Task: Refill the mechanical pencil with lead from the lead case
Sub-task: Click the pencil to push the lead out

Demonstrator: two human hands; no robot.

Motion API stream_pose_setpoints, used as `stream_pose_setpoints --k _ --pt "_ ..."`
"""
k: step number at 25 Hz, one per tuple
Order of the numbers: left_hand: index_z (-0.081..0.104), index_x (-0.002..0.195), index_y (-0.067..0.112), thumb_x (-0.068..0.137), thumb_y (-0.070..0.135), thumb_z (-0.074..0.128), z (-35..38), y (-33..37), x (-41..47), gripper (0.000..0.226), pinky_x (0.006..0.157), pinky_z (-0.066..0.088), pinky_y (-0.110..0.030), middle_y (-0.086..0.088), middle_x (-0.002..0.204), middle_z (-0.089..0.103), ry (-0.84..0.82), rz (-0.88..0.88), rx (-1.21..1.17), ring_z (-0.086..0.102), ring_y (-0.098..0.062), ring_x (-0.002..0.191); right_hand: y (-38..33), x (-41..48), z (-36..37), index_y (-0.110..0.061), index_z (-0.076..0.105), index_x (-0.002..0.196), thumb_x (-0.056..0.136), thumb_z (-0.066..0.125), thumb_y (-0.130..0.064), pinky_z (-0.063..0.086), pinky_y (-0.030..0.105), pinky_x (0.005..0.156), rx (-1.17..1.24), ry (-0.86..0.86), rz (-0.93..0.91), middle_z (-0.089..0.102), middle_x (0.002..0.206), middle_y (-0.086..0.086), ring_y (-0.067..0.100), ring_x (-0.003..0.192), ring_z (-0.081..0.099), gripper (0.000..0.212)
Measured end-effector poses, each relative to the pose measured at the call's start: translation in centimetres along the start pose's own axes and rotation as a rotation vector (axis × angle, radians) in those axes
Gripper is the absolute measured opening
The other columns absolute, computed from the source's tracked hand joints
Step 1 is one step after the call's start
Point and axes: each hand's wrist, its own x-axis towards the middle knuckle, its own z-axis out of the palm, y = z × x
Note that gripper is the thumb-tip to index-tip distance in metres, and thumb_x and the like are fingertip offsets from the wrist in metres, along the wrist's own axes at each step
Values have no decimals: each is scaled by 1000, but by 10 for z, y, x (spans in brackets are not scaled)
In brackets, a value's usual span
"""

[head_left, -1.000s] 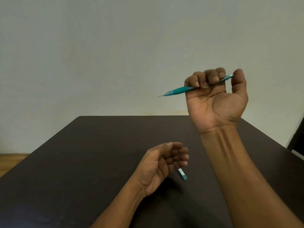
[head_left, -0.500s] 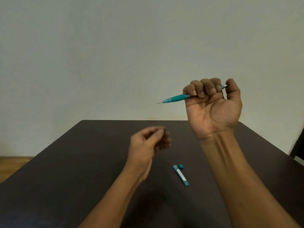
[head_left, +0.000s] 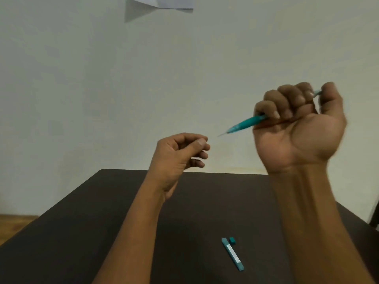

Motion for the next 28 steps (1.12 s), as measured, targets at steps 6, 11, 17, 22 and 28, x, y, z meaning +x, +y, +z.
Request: stream_pose_setpoints --k 6,11,17,22,28 --pt "77 102 5 90 18 62 7 22 14 23 71 60 -30 -13 91 77 -131 68 -198 73 -22 80 -5 3 -6 -13 42 64 100 37 -42 26 24 47 137 12 -49 36 54 -1 14 47 26 46" --pt "73 112 5 96 19 55 29 28 9 28 82 61 -34 -15 106 78 -254 72 -71 76 -30 96 -3 10 -18 -12 46 63 100 38 -38 26 24 47 158 95 -41 34 52 -2 14 46 27 46" --pt "68 115 -2 103 0 39 25 39 9 32 82 62 -35 -23 112 75 -285 -57 -280 74 -36 103 1 7 -18 -13 42 63 100 38 -38 24 25 49 222 114 -9 33 55 -3 14 47 25 45" --pt "67 119 -9 86 -2 48 18 48 8 38 89 60 -38 -29 119 70 -442 -149 -603 70 -39 111 7 3 -9 -11 43 68 103 35 -36 30 27 53 237 66 -11 38 60 1 16 52 29 43" --pt "66 121 -10 84 -8 45 18 44 8 42 92 59 -38 -29 118 70 -489 -151 -688 71 -37 110 6 2 -5 -12 41 66 102 32 -25 31 28 50 156 31 4 37 57 0 16 50 29 39"
